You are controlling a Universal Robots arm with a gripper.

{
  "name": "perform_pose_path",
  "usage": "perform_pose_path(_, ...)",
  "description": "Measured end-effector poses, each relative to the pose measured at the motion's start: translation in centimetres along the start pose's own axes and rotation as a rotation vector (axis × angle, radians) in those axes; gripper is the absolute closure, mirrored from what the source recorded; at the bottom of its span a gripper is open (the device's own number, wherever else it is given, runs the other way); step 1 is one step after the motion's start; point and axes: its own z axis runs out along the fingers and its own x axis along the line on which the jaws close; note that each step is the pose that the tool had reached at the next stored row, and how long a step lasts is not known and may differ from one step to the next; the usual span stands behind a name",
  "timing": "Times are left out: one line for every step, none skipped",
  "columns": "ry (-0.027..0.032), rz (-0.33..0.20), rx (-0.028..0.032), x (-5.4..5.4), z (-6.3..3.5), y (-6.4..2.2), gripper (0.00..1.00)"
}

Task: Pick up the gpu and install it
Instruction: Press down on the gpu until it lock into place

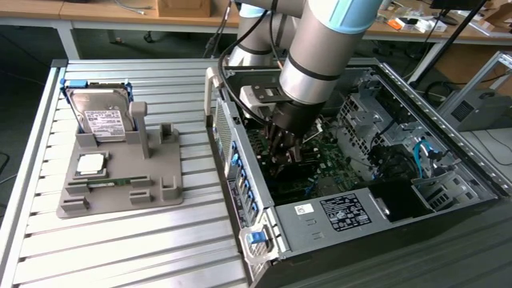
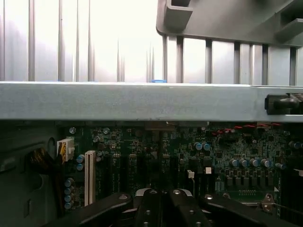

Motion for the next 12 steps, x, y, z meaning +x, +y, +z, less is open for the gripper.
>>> perform_pose_path(0.0000,0.000,0.0001,0.03,0.00,0.07,0.90)
perform_pose_path(0.0000,0.000,0.0003,0.06,0.01,0.14,0.90)
perform_pose_path(0.0000,0.000,0.0005,0.12,0.02,0.24,0.90)
perform_pose_path(0.0000,0.000,0.0007,0.17,0.02,0.32,0.90)
perform_pose_path(-0.0001,0.000,0.0008,0.22,0.03,0.39,0.90)
perform_pose_path(-0.0001,0.000,0.0008,0.26,0.03,0.45,0.90)
perform_pose_path(0.0000,0.000,0.0008,0.27,0.03,0.48,0.90)
perform_pose_path(0.0000,0.000,0.0008,0.28,0.03,0.51,0.90)
perform_pose_path(0.0000,0.000,0.0008,0.28,0.03,0.53,0.90)
perform_pose_path(0.0001,-0.001,0.0008,0.28,0.03,0.53,0.90)
perform_pose_path(0.0001,-0.001,0.0008,0.28,0.03,0.54,0.90)
perform_pose_path(0.0002,-0.002,0.0008,0.29,0.04,0.55,0.90)
